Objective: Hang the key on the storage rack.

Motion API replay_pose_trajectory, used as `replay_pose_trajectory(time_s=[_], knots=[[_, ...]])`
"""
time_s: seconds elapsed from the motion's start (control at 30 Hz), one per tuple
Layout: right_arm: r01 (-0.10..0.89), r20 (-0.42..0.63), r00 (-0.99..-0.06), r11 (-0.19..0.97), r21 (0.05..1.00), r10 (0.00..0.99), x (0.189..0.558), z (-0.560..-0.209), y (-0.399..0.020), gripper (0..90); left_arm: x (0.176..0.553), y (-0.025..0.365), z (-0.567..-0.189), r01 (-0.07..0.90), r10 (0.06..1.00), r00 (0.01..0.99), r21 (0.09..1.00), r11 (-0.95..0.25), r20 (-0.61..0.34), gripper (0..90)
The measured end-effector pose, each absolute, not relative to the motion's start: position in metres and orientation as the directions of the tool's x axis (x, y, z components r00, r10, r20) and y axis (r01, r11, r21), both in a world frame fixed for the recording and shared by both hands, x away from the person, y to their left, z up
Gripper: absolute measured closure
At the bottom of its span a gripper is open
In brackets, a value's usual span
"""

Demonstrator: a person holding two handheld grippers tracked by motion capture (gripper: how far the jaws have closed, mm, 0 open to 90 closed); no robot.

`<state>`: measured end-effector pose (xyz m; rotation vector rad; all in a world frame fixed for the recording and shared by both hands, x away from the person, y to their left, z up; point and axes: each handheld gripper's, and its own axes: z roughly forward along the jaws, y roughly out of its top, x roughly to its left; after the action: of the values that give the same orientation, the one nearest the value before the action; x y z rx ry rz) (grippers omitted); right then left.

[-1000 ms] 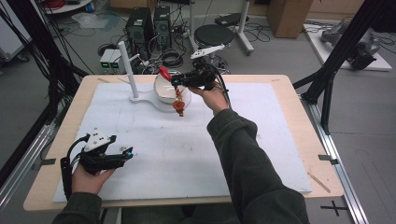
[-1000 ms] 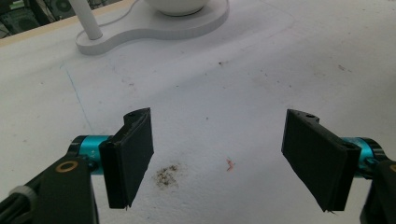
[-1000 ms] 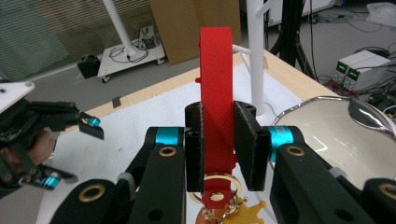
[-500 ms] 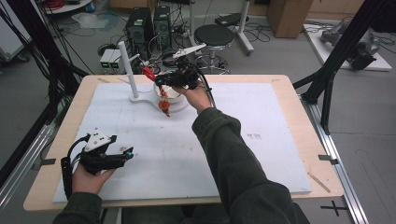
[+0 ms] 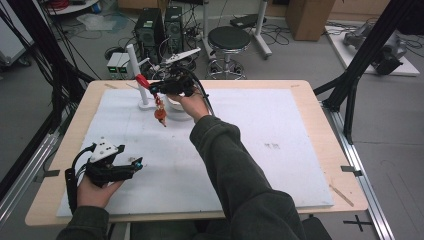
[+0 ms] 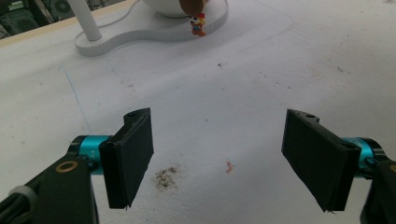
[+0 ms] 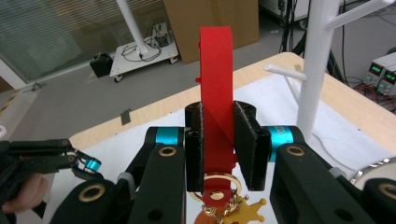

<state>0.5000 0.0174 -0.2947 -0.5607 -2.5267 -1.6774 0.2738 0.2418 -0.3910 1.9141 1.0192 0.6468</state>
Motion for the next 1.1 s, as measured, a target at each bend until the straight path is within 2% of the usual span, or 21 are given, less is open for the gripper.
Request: replay_pose_trajectory(time_s=[1.1], knots=[[0.351, 0.257, -0.921, 0.343, 0.871, 0.292, 0.52, -0.291, 0.073, 75.2, 0.272, 0.242, -0.392, 0.402, 0.841, 0.539, 0.861, -0.311, 0.052, 25.2]])
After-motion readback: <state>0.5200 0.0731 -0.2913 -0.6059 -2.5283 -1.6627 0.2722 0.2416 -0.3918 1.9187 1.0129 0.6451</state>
